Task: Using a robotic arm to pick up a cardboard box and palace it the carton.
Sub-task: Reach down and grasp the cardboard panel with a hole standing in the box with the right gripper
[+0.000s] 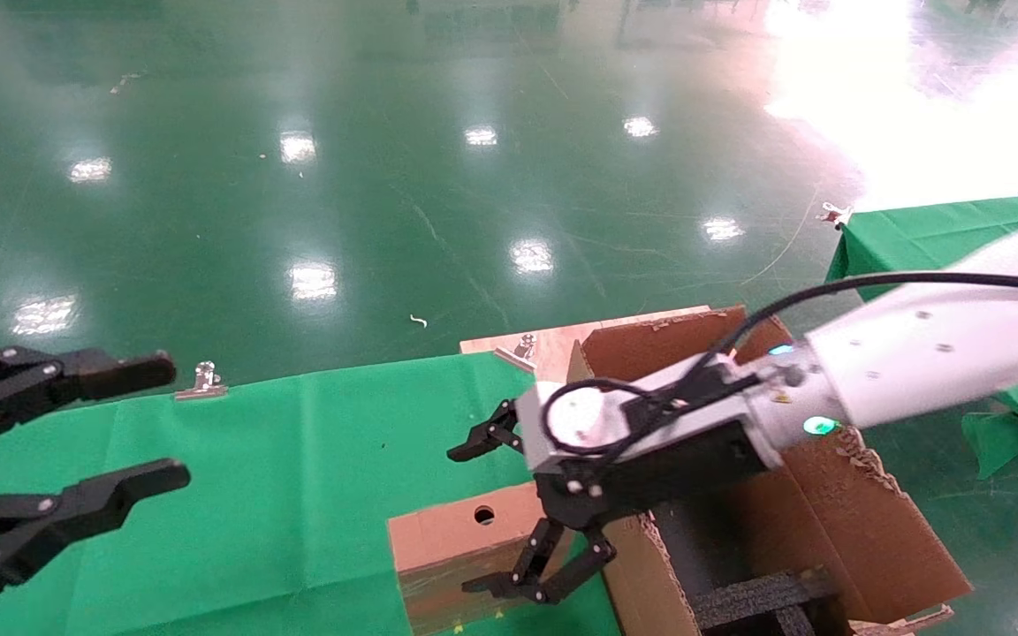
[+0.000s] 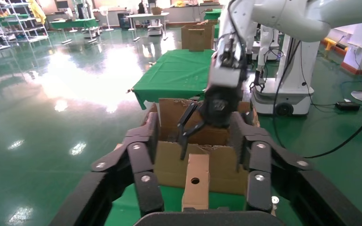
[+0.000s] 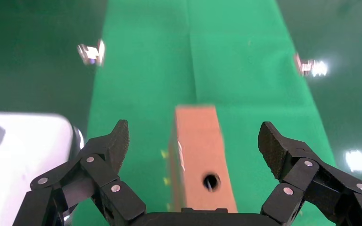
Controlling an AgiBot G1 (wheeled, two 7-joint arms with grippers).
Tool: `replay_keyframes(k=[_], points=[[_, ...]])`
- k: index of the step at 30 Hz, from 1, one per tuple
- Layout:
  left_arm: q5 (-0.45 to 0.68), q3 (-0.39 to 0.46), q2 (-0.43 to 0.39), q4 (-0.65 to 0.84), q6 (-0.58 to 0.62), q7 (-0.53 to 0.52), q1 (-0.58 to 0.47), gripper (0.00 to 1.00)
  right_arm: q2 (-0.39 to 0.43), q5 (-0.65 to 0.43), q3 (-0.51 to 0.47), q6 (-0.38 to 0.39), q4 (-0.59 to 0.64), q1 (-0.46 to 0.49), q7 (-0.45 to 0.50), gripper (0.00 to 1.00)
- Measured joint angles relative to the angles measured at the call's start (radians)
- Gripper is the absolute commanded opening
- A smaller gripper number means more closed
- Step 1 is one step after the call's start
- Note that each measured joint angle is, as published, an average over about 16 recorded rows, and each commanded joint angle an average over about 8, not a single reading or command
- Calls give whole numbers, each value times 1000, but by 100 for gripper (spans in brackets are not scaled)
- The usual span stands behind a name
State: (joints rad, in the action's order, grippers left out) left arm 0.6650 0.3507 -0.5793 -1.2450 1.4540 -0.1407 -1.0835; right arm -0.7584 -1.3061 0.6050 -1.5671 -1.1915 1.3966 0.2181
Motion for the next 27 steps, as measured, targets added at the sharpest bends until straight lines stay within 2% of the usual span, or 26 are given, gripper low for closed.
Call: replay_keyframes(k=[10,11,18,19,20,22,27], points=[[0,0,0,0,0,0,0,0,-111,-197,157,-5,70,122,-8,100],[0,0,0,0,0,0,0,3,-121,-211,172,-5,75,132,-8,100],[0,0,0,0,0,0,0,91,-172,-285,269,-8,98,193,-22,100],[0,0,0,0,0,0,0,100,-178,-292,282,-8,101,200,-24,100],[0,0,0,0,0,0,0,100,-182,-297,293,-8,103,206,-27,100],[0,0,0,0,0,0,0,100,-191,-306,313,-8,109,217,-32,85],[0,0,0,0,0,0,0,100,-205,-316,352,-7,120,236,-41,22]])
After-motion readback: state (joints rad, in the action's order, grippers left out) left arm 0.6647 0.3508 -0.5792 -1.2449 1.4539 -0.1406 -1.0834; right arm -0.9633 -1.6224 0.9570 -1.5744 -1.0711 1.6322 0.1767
